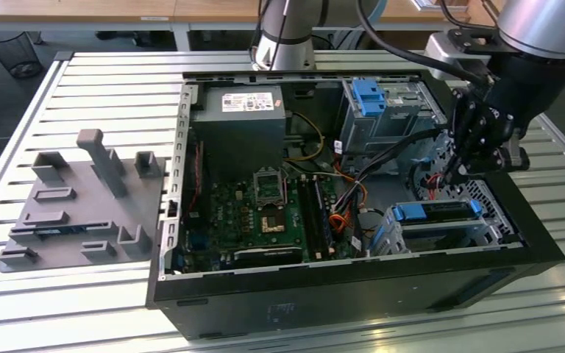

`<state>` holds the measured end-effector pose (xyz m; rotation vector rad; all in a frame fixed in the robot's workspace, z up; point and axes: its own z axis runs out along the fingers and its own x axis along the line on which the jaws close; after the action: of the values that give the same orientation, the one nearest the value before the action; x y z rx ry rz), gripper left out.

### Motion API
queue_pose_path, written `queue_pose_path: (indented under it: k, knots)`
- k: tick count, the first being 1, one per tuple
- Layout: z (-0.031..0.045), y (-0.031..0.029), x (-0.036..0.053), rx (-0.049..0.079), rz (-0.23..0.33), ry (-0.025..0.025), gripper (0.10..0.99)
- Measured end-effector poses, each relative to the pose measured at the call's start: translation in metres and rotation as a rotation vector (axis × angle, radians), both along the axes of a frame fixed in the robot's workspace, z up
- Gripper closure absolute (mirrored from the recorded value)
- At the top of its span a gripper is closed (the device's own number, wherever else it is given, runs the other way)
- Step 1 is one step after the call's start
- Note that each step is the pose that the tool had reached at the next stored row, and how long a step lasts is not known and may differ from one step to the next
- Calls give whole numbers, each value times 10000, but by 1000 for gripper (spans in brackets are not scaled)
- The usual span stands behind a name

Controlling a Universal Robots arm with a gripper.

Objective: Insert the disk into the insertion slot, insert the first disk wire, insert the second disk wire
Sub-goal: 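Insert the first disk wire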

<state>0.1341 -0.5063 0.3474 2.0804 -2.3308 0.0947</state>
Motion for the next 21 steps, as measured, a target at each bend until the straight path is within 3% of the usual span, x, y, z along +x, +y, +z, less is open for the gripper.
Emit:
queue_pose_path:
  k: [5,12,21]
  knots:
    - [-7,-58,-11,3,157,-73,918]
    - [-30,-91,-15,8,610,-198,918]
    - [-41,-192,-31,95,694,-283,918]
